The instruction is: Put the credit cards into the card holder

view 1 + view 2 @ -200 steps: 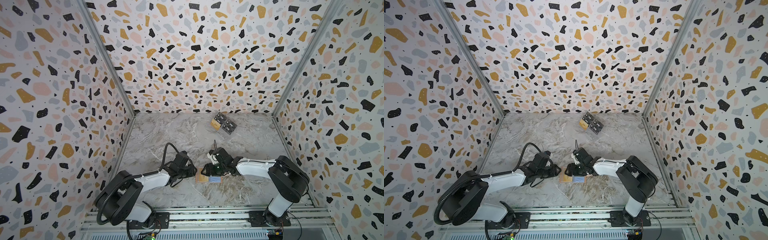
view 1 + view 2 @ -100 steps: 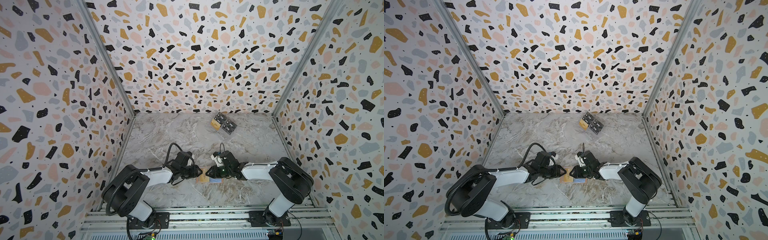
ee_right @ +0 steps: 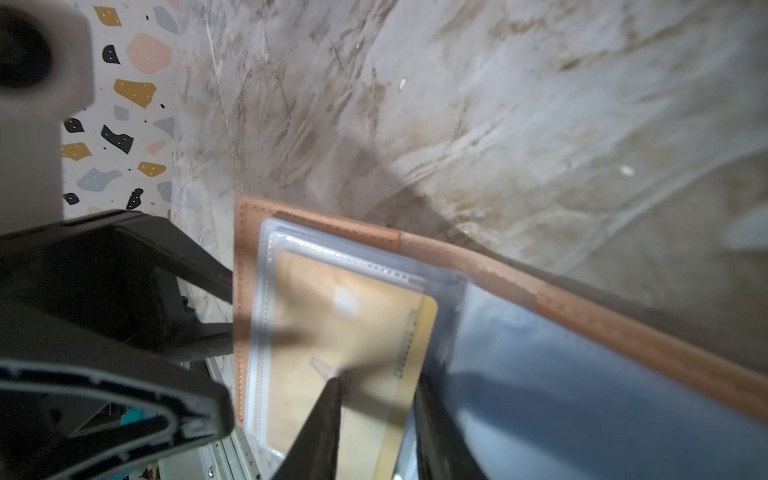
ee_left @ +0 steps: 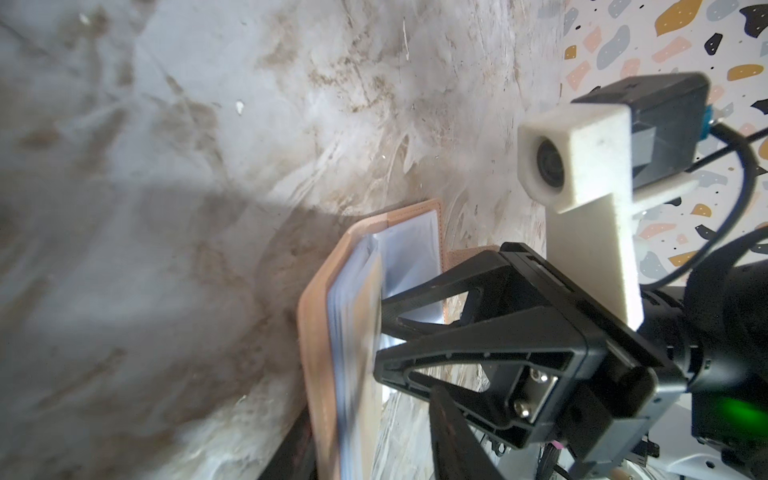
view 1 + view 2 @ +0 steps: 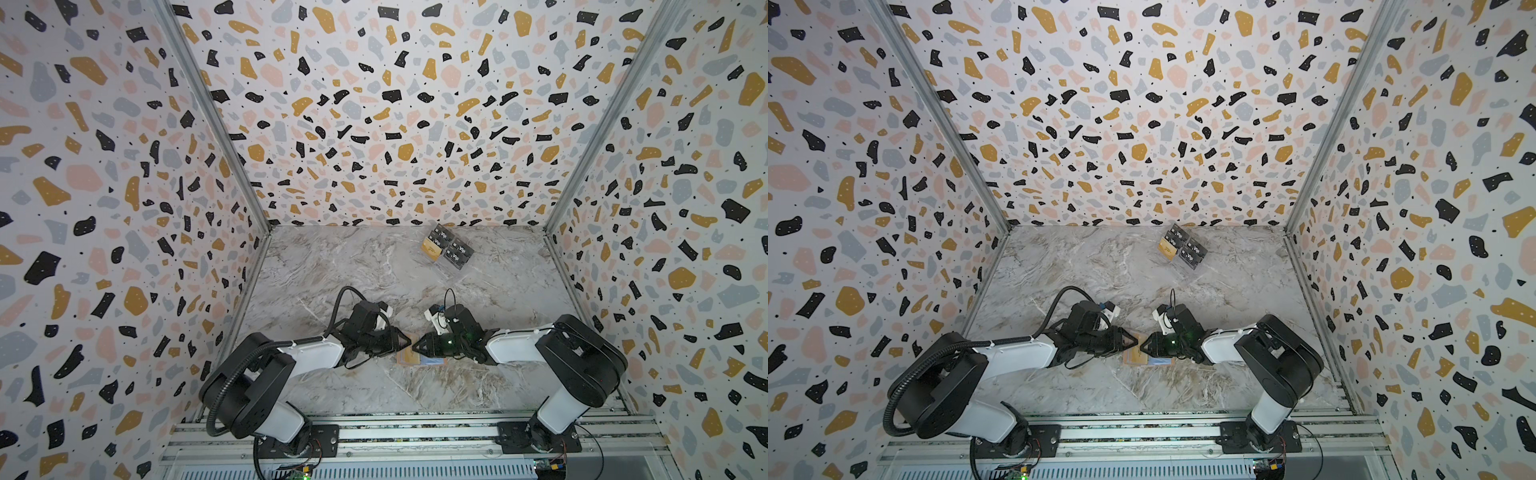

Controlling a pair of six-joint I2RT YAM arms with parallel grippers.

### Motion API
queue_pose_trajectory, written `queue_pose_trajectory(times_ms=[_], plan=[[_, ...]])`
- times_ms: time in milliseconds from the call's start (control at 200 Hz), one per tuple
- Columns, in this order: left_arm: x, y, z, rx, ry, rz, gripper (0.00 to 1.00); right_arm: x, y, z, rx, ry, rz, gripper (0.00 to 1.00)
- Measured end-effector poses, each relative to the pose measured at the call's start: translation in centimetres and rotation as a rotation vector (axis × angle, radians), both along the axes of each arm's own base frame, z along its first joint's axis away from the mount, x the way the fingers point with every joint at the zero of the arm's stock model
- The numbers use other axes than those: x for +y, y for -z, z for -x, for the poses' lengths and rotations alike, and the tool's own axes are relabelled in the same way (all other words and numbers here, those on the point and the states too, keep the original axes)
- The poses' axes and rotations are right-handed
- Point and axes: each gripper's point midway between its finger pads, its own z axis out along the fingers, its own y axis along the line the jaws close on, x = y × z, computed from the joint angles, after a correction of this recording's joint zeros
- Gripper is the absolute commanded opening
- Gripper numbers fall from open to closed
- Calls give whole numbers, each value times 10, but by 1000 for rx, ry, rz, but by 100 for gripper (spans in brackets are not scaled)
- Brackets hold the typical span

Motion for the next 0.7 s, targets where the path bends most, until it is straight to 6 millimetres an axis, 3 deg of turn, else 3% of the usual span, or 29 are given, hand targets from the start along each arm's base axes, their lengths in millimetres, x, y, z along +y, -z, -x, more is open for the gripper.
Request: queue_pose_trajectory(times_ms=[250,446,701], plan=[[-3,16,-2,36,10,-70,24,2,-2,4,20,4,-31,32],[-1,16,-5,31,12,-142,11,6,-7,8,31,-17,-54,49],[26,7,-24,-7,-42,-386,9,-1,-49,2,-81,-18,-87,54]])
